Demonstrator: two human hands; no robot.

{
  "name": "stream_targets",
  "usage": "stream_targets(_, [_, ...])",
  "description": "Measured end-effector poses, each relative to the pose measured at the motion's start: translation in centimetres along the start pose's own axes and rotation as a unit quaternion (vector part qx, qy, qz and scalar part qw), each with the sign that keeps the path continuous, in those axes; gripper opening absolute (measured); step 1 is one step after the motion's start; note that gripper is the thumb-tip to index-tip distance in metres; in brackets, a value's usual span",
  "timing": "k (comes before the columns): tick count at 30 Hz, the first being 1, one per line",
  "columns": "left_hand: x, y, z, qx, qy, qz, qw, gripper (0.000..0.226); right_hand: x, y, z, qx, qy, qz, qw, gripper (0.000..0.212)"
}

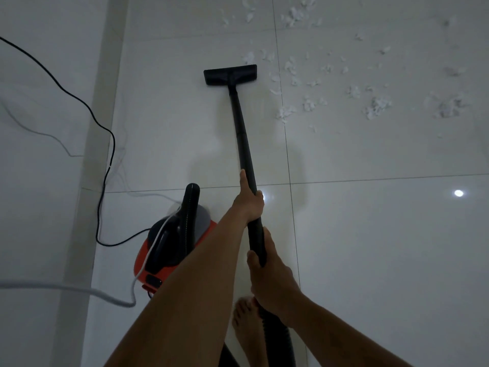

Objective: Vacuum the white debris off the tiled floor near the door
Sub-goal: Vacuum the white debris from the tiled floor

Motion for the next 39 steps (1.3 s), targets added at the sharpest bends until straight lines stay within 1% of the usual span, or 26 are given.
stream_targets(3, [1.3,1.0,-1.3,0.003,0.003,-0.003,1.000,0.075,1.3,-1.6,-0.3,0.013,-0.002,-0.005,1.000,0.063])
stream_targets(10, [3.1,3.4,-3.6,0.003,0.003,-0.011,1.000,0.076,3.3,-4.5,-1.3,0.021,-0.011,0.023,0.999,0.061])
stream_targets(17, [-0.9,5.4,-3.6,-0.009,-0.021,-0.031,0.999,0.076,-1.2,-7.5,-2.1,-0.002,-0.030,0.040,0.999,0.063])
stream_targets(23, [-3.4,6.6,-3.2,-0.021,-0.038,-0.044,0.998,0.076,-4.0,-8.9,-2.9,-0.009,-0.027,0.061,0.998,0.063])
stream_targets(30, [0.0,8.9,-4.9,-0.028,-0.025,-0.045,0.998,0.076,-0.9,-11.6,-5.1,-0.014,-0.036,0.059,0.997,0.061])
stream_targets(39, [6.2,12.8,-8.5,-0.004,-0.005,-0.042,0.999,0.078,4.9,-15.6,-7.9,0.023,-0.061,0.060,0.996,0.061])
Point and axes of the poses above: each hand's wrist, its own x-axis towards the middle knuckle, its own z-axis out of the palm, y = z × x, the point moved 10 cm from there along x, towards the middle knuckle, and after that the axes turned 6 degrees about -y, right-handed, at the moved point
